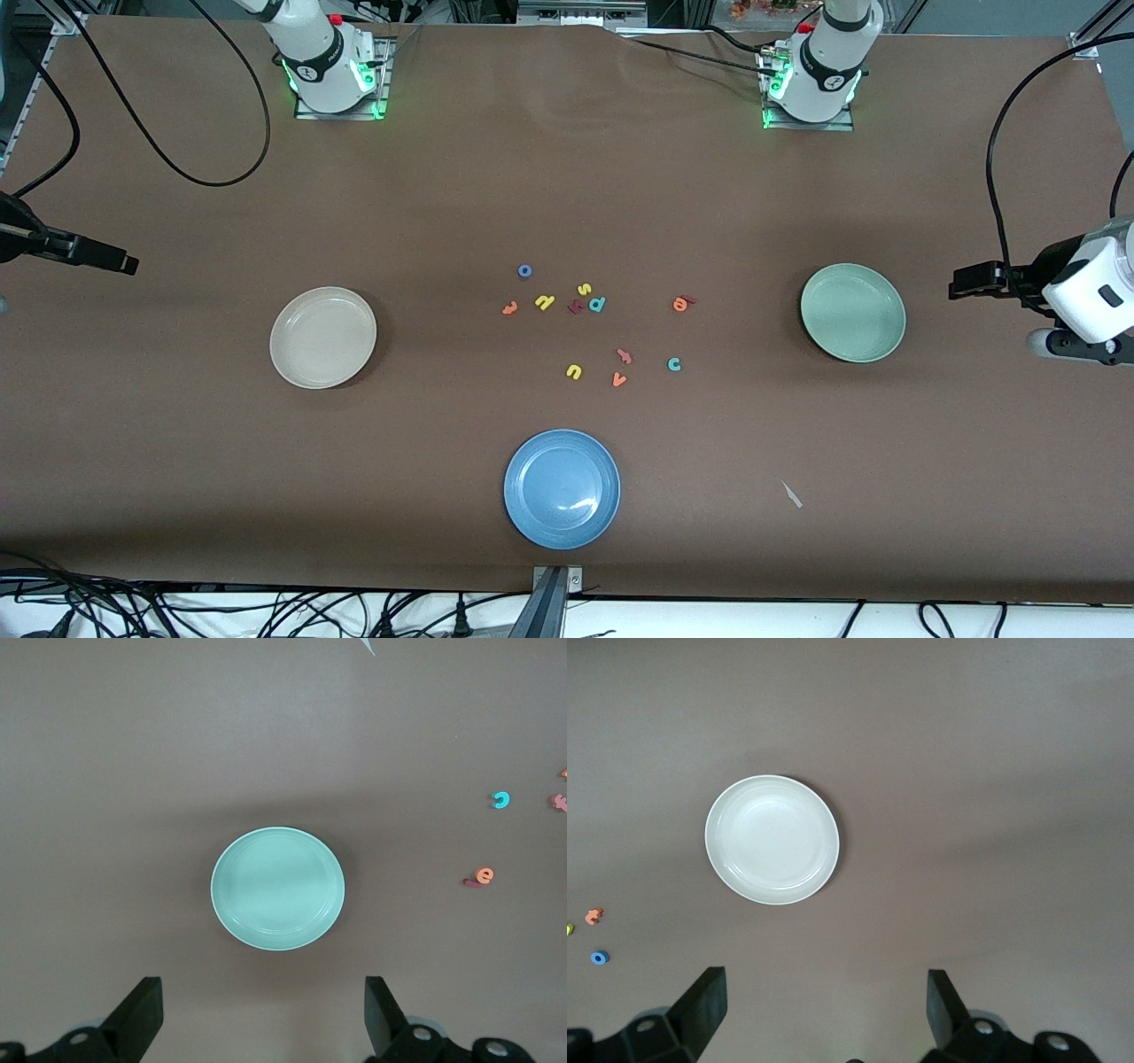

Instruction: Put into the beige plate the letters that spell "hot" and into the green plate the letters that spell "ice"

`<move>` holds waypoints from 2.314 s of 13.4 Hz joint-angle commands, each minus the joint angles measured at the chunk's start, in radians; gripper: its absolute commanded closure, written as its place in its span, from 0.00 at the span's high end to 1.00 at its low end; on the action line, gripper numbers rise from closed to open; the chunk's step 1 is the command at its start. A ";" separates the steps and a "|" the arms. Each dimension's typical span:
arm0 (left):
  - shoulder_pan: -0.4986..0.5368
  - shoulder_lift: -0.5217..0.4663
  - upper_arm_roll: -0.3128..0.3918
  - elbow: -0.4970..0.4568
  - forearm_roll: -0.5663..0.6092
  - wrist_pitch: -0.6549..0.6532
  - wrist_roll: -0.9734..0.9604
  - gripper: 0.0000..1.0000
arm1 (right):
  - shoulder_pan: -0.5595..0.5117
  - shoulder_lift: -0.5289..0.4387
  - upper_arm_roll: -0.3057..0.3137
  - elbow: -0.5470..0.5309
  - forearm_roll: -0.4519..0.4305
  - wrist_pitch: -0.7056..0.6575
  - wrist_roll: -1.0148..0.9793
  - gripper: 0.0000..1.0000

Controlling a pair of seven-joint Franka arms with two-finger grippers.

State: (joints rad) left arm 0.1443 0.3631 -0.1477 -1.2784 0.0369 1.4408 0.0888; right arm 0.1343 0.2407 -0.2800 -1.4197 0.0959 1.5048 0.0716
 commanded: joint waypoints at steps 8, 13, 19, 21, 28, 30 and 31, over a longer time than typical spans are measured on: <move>0.000 -0.010 0.000 0.007 0.014 -0.017 0.025 1.00 | 0.073 0.034 0.002 0.027 -0.022 -0.012 -0.004 1.00; 0.000 -0.010 0.000 0.007 0.018 -0.020 0.023 1.00 | 0.087 0.049 0.002 0.027 -0.022 0.026 -0.009 1.00; 0.000 -0.010 -0.006 0.007 0.018 -0.020 0.022 1.00 | 0.096 0.072 0.002 0.027 -0.021 0.089 0.000 1.00; -0.002 -0.010 -0.006 0.007 0.018 -0.020 0.022 1.00 | 0.105 0.071 0.002 0.027 -0.021 0.092 0.004 1.00; -0.002 -0.010 -0.007 0.008 0.011 -0.020 0.022 1.00 | 0.105 0.072 0.002 0.027 -0.021 0.092 0.004 1.00; -0.002 -0.009 -0.007 0.008 0.011 -0.020 0.019 1.00 | 0.105 0.072 0.002 0.027 -0.021 0.092 0.004 1.00; -0.003 -0.010 -0.007 0.008 0.012 -0.020 0.019 1.00 | 0.105 0.072 0.002 0.027 -0.021 0.092 0.004 1.00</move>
State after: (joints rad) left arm 0.1434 0.3626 -0.1524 -1.2784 0.0369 1.4354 0.0903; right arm 0.2370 0.3031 -0.2754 -1.4177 0.0867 1.6022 0.0708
